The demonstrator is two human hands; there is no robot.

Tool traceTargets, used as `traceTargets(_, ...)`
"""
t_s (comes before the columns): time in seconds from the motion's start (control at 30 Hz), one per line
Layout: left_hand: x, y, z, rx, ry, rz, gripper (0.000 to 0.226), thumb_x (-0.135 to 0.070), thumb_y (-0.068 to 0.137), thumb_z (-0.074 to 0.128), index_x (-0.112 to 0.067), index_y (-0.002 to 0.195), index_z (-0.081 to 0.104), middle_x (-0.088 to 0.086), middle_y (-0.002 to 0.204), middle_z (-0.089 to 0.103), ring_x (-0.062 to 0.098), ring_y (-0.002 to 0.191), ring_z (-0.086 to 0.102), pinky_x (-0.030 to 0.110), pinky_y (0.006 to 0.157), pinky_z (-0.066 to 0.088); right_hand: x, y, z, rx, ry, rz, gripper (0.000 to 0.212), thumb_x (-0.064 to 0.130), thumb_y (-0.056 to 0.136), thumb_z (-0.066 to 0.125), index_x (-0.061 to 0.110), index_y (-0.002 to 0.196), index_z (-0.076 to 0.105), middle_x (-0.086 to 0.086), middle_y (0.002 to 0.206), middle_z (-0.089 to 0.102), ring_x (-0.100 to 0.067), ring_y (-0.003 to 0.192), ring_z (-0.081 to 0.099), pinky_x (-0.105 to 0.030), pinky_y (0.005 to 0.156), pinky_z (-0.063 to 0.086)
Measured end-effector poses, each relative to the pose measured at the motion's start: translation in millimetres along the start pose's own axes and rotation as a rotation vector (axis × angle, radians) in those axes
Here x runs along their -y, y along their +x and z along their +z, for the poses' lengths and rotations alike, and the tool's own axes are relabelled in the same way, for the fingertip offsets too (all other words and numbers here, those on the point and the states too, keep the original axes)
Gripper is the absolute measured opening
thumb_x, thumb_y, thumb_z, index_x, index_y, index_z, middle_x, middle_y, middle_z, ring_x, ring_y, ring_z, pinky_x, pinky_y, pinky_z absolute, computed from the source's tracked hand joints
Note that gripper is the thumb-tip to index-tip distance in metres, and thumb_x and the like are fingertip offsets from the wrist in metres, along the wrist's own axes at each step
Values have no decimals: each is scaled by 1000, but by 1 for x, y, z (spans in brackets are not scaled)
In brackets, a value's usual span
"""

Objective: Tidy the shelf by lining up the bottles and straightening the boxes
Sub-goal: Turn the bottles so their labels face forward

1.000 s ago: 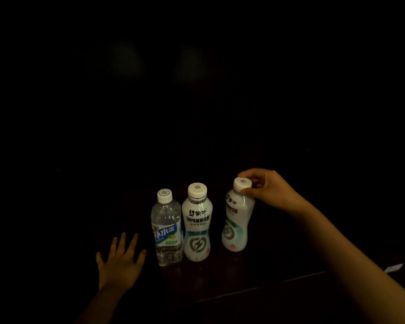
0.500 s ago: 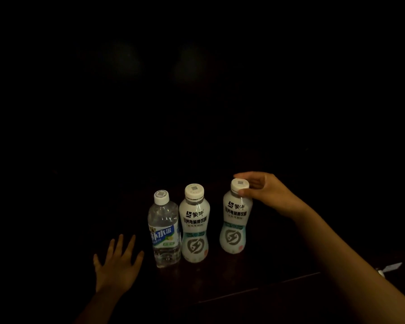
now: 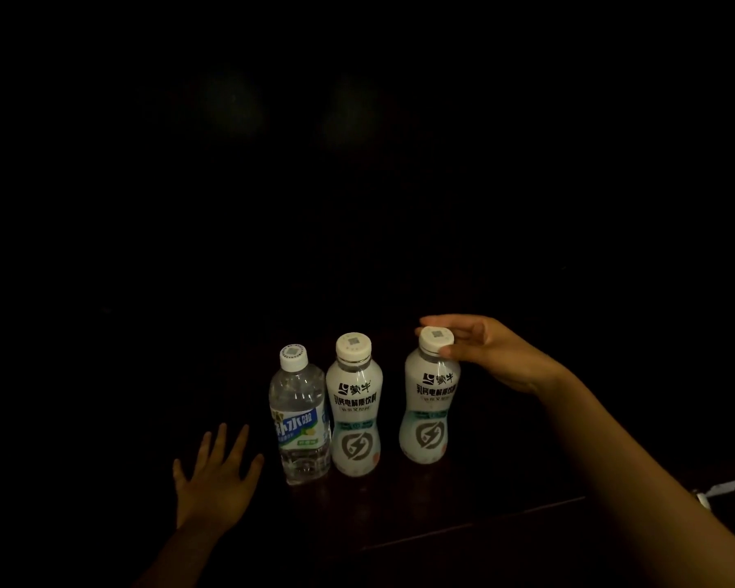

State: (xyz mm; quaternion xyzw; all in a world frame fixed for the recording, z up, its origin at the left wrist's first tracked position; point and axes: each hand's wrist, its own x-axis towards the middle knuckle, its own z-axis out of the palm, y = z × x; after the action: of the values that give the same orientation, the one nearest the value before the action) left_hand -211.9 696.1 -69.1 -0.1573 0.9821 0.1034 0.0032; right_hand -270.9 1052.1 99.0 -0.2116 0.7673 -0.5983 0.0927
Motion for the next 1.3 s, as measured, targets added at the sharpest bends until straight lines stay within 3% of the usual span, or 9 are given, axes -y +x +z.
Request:
traceTargets(0.13, 0, 1, 1, -11, -8, -3, 60, -57, 92, 21, -40, 145, -1, -4, 159, -8, 16, 145, -11, 55, 115, -4, -5, -4, 1, 23, 71, -14, 58, 11, 77, 66, 35, 126, 47, 13, 130, 55, -2, 118, 53, -17, 87, 49)
traceTargets(0.27, -1, 1, 1, -8, 7, -5, 60, -57, 92, 21, -39, 145, -2, -4, 159, -9, 16, 145, -12, 55, 115, -3, -51, -28, 9, -78, 107, 58, 83, 28, 63, 77, 55, 127, 31, 28, 136, 33, 4, 125, 33, -27, 104, 34)
traceTargets(0.33, 0, 2, 2, -12, -1, -3, 60, -56, 92, 21, -39, 145, -2, -4, 159, -9, 16, 145, -12, 55, 115, -4, -84, -38, 26, -54, 91, 110, 81, 33, 59, 80, 50, 125, 37, 22, 138, 39, -1, 128, 38, -33, 106, 37)
traceTargets(0.4, -1, 2, 2, -13, -7, 0, 60, -56, 92, 21, -39, 145, -2, -4, 159, -9, 15, 145, -13, 55, 115, -4, -107, -41, 42, -101, 70, 122, 70, 29, 60, 79, 44, 120, 45, 15, 129, 54, -7, 124, 48, -28, 99, 46)
traceTargets(0.57, 3, 4, 4, -11, -13, 4, 60, -56, 92, 23, -39, 145, -1, -4, 159, -8, 15, 145, -12, 56, 115, -5, -122, -35, 50, -223, 42, 99, 65, 17, 63, 78, 30, 121, 52, 13, 118, 63, -2, 112, 57, -24, 91, 51)
traceTargets(0.8, 4, 5, 6, -21, -18, 5, 60, -57, 91, 23, -40, 145, 0, -5, 159, -7, 15, 145, -12, 56, 115, -5, -119, -35, 60, -181, 2, 103, 59, 10, 69, 75, 38, 115, 51, 17, 117, 61, 5, 111, 55, -11, 80, 49)
traceTargets(0.93, 5, 6, 8, -18, -12, 6, 61, -57, 91, 22, -40, 144, -1, -5, 159, -8, 15, 145, -13, 56, 114, -5, -117, -32, 70, -181, -27, 106, 59, 10, 70, 75, 41, 114, 50, 20, 118, 59, 4, 112, 54, -15, 87, 48)
traceTargets(1.1, 5, 7, 9, -19, -16, 9, 61, -58, 91, 22, -40, 144, -1, -5, 159, -8, 15, 145, -13, 56, 114, -6, -116, -32, 70, -177, -50, 123, 60, 13, 70, 75, 48, 111, 48, 25, 114, 58, 10, 109, 52, -10, 81, 48)
traceTargets(1.3, 4, 6, 7, -14, -15, 16, 61, -58, 91, 21, -40, 144, -2, -4, 159, -8, 16, 145, -13, 57, 114, -6, -116, -31, 69, -163, -30, 132, 60, 13, 69, 76, 43, 114, 49, 20, 118, 59, 9, 111, 53, -14, 86, 49)
